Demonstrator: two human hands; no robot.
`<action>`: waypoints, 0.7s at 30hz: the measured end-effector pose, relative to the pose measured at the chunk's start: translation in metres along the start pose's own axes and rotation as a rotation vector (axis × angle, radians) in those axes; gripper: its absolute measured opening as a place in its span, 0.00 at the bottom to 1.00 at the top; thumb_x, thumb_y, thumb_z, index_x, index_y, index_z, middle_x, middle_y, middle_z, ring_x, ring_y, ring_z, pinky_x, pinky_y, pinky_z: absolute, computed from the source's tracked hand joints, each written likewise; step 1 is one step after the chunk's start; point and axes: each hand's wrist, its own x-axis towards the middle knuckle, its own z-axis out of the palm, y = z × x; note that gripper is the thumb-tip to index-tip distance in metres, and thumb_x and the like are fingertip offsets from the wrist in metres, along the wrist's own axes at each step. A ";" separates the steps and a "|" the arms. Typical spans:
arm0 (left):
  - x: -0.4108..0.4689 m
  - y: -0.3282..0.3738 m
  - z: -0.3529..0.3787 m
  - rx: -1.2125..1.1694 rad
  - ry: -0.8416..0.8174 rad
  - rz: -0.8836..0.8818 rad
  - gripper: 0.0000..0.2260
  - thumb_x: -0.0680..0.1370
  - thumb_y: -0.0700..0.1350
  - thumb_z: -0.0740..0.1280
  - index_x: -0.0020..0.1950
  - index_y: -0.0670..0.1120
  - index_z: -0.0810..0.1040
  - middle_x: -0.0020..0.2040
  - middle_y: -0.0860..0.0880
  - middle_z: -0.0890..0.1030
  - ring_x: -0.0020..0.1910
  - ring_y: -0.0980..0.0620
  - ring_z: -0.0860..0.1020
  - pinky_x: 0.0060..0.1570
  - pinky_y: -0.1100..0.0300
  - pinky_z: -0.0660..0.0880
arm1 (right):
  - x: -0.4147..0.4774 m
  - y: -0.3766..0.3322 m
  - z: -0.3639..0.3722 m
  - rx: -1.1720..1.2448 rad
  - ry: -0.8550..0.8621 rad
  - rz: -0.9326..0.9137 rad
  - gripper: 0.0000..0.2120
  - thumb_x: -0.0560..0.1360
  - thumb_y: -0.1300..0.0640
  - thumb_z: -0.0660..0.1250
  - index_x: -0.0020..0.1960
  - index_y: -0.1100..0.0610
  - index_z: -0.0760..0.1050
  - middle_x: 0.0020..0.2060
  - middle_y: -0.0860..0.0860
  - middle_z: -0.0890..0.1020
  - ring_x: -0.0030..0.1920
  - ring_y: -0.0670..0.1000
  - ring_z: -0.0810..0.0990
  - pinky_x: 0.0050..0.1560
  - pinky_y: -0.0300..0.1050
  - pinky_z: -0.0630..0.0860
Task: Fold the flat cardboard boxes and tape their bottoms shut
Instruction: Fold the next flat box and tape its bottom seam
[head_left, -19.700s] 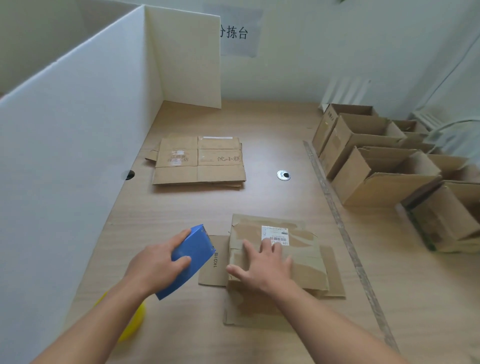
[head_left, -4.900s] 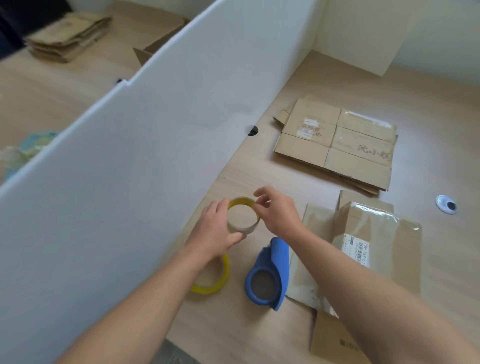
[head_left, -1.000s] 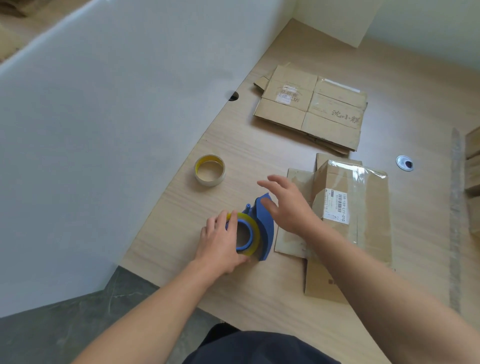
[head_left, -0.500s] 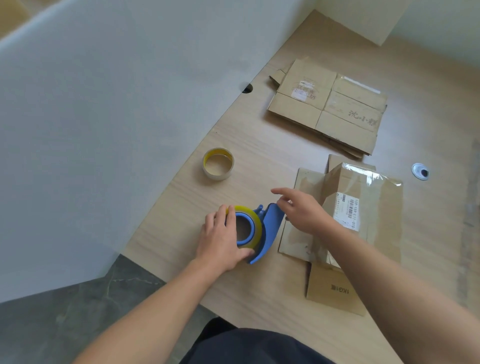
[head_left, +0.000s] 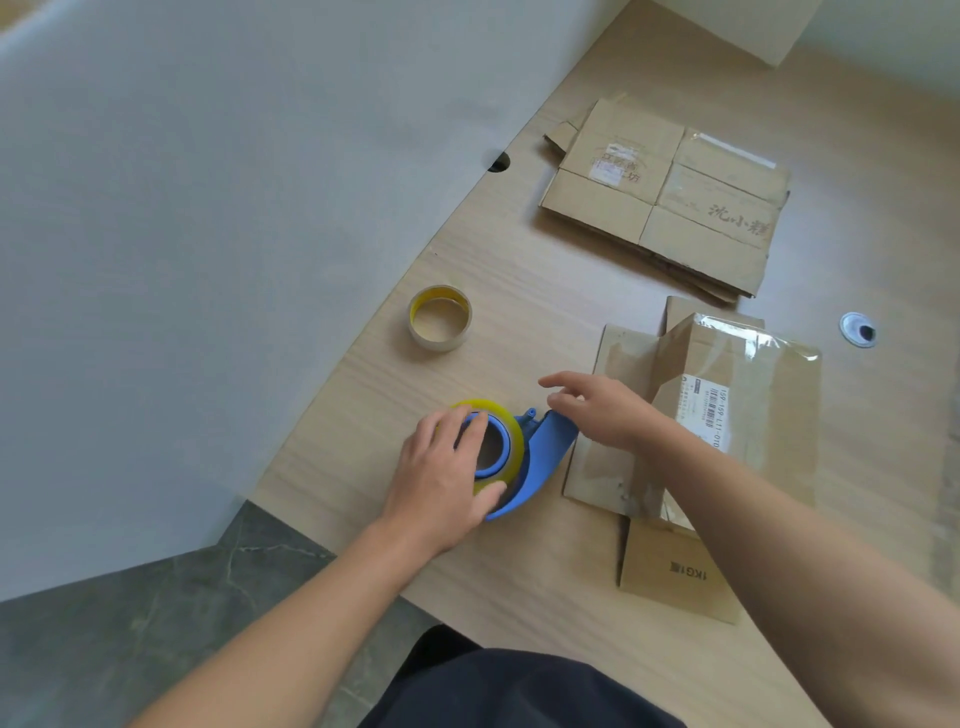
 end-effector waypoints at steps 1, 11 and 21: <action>-0.005 0.003 -0.002 -0.038 0.029 0.010 0.35 0.75 0.64 0.63 0.77 0.47 0.65 0.74 0.49 0.67 0.72 0.47 0.64 0.69 0.51 0.65 | -0.001 0.000 0.003 0.012 0.004 -0.011 0.17 0.82 0.48 0.57 0.70 0.43 0.72 0.62 0.48 0.78 0.55 0.47 0.75 0.55 0.45 0.73; 0.001 0.021 0.009 0.271 -0.170 0.034 0.34 0.80 0.58 0.62 0.80 0.45 0.52 0.63 0.49 0.76 0.63 0.47 0.71 0.65 0.54 0.61 | -0.014 0.011 0.026 0.112 0.136 0.024 0.19 0.83 0.47 0.57 0.73 0.46 0.70 0.57 0.50 0.80 0.54 0.48 0.74 0.52 0.42 0.69; 0.008 0.016 0.006 0.287 -0.214 -0.086 0.36 0.72 0.61 0.67 0.74 0.47 0.59 0.59 0.51 0.76 0.63 0.48 0.72 0.70 0.53 0.59 | -0.006 0.015 0.020 -0.091 -0.013 -0.087 0.21 0.83 0.54 0.59 0.76 0.43 0.65 0.65 0.49 0.75 0.62 0.51 0.75 0.62 0.45 0.71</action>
